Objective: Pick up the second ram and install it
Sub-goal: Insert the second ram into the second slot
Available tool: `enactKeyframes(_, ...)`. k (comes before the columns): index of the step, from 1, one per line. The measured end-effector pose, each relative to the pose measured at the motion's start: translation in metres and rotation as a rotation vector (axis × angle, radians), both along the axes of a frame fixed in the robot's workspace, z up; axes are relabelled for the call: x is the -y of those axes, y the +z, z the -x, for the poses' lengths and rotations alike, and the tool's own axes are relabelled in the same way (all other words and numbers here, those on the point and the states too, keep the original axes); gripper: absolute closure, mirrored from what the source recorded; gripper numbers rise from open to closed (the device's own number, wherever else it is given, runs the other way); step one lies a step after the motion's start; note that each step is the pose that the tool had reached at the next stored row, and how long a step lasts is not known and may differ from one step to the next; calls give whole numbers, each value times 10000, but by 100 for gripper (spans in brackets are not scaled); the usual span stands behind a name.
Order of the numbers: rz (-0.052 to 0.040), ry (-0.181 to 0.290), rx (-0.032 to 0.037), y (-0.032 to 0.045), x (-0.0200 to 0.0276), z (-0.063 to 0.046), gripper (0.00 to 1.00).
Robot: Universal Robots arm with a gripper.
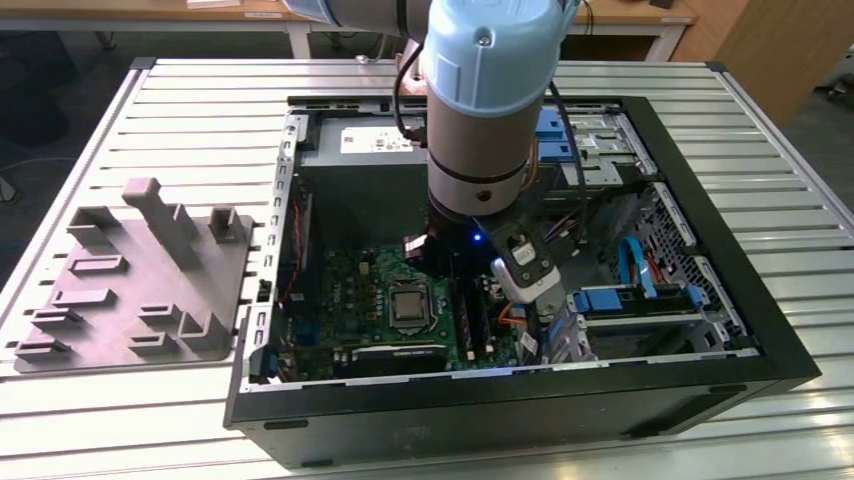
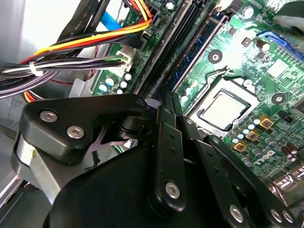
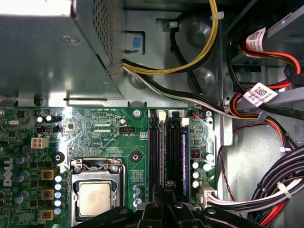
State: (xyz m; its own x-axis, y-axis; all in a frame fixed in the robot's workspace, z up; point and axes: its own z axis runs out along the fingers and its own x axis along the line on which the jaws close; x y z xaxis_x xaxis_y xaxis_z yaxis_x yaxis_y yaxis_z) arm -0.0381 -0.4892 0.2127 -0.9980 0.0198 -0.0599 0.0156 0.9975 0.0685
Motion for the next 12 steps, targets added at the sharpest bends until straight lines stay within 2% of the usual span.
enactKeyframes(9,-17,0,5,-10,-3,-1,87)
enactKeyframes(10,-19,-1,6,-12,-3,-1,81)
enactKeyframes(12,-4,0,1,-7,-1,0,81)
